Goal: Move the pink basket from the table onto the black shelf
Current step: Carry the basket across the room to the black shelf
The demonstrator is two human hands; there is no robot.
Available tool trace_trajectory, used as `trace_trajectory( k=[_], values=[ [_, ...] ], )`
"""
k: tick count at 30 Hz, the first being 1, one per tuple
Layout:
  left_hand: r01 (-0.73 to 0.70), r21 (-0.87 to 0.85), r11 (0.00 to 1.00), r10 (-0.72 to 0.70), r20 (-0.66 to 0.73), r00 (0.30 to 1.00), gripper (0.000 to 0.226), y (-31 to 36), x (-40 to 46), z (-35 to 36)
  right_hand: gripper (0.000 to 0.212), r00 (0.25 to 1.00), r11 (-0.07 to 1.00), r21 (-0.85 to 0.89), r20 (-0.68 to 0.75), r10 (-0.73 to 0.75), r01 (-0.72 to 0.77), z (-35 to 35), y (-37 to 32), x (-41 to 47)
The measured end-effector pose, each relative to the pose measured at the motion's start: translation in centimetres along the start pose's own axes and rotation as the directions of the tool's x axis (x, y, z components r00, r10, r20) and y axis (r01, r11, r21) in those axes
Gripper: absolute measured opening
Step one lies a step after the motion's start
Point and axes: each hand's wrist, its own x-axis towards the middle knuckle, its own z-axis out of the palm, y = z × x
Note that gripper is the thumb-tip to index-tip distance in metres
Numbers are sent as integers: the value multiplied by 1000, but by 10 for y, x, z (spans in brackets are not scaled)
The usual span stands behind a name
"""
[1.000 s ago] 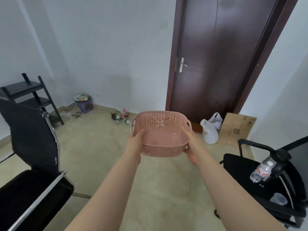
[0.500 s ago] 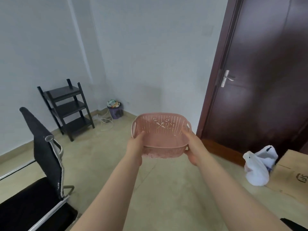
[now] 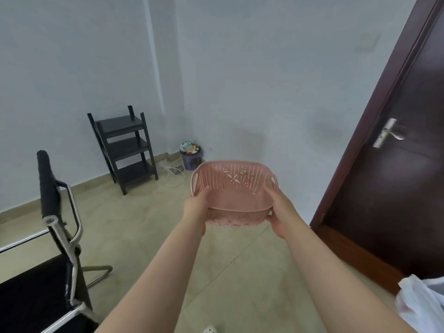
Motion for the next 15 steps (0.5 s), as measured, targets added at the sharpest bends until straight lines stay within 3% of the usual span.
trace_trajectory(
  k=[4,9,15],
  values=[
    [11,-32,999,-11,7,1000,50,14,59,21,63,1000,1000,-10,-12,24,-24,6,-9,62],
    [3,-49,999,-4,-16,1000,48,51,140,38,49,999,1000,-5,-20,25,-25,33,-28,155],
    [-19,-54,998,16,-55,998,49,109,244,44,50,999,1000,-8,25,23,-23,85,-57,260]
  ],
)
